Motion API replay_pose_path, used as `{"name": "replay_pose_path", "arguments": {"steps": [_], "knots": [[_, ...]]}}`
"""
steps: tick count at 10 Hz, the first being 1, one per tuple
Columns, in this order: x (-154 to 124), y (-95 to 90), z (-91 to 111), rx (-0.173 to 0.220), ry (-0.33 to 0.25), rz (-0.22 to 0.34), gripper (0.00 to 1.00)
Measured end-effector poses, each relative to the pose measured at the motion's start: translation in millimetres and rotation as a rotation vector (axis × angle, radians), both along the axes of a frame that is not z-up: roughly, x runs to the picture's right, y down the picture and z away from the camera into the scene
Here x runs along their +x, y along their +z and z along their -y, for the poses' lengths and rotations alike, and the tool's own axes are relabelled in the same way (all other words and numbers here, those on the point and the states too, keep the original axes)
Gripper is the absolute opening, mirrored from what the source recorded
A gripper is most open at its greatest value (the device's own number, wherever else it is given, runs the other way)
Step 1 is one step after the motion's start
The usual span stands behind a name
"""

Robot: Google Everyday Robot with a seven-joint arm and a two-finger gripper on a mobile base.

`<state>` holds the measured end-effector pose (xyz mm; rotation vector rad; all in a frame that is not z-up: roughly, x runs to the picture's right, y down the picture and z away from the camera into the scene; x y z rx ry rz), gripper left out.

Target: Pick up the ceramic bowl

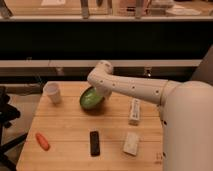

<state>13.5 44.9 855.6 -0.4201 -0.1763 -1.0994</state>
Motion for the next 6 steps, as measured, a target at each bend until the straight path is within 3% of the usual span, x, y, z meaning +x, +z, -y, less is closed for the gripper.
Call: {"name": "replay_pose_path", "arguments": {"steps": [6], "knots": [[-1.3,-4.0,4.6,0.007,-0.023,0.007,0.0]]}}
